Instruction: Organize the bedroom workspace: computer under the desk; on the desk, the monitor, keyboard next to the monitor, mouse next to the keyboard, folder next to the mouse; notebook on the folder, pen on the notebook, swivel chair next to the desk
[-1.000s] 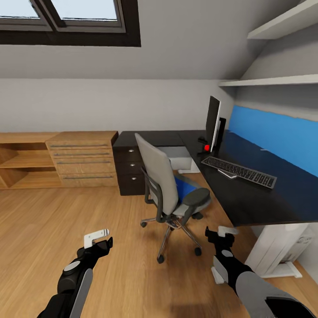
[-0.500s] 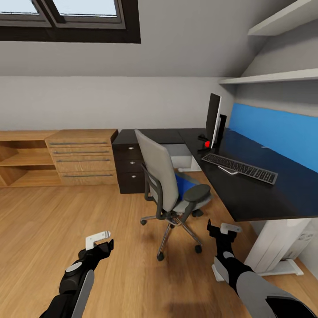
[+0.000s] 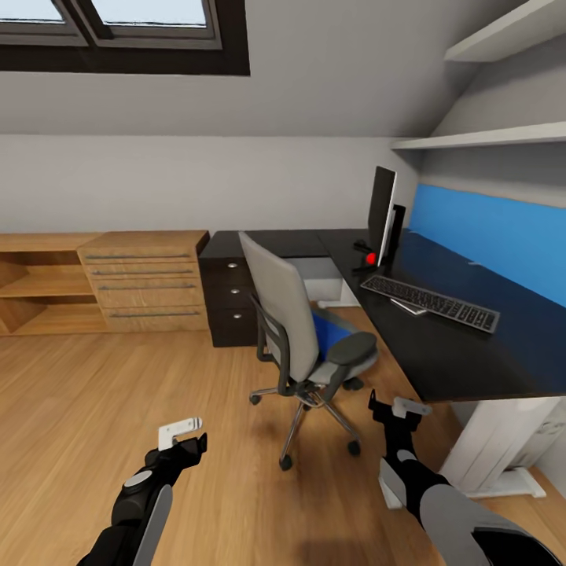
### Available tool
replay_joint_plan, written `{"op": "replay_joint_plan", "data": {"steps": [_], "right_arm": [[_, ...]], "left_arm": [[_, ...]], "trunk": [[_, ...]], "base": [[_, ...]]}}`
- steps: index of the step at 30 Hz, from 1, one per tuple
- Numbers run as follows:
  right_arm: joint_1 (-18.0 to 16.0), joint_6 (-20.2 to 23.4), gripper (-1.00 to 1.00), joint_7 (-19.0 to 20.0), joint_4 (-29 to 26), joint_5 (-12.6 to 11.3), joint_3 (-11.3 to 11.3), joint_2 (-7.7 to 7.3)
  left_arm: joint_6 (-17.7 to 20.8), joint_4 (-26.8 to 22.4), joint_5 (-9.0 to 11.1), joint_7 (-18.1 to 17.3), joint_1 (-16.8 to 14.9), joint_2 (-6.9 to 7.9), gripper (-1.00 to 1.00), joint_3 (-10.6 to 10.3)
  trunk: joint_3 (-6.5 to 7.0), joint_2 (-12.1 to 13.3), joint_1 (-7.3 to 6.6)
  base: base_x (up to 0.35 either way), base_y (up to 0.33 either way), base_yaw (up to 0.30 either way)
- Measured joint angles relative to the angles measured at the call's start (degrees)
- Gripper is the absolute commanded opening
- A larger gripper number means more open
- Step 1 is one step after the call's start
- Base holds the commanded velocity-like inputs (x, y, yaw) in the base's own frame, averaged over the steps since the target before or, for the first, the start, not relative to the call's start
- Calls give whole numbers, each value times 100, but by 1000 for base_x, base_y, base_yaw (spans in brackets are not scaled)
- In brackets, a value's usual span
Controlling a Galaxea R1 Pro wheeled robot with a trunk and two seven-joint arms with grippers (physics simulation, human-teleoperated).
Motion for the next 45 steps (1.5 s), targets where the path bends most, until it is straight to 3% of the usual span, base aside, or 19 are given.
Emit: {"op": "replay_joint_plan", "data": {"steps": [10, 13, 39, 45], "right_arm": [[-1, -31, 100, 25, 67, -98, -106, 6], [-6, -14, 100, -5, -1, 42, 43, 41], [-6, -20, 100, -5, -1, 53, 41, 117], [-5, -14, 100, -4, -2, 61, 42, 111]], "left_arm": [[0, 5, 1, -2, 1, 9, 100, 1], [0, 6, 1, 1, 1, 9, 100, 0], [0, 6, -8, 2, 1, 18, 100, 8], [-1, 7, -9, 5, 0, 16, 100, 6]], "trunk": [[0, 1, 3], [1, 0, 3], [1, 0, 3], [1, 0, 3]], "base": [[195, 0, 43], [7, 0, 238], [0, 0, 276], [0, 0, 67]]}}
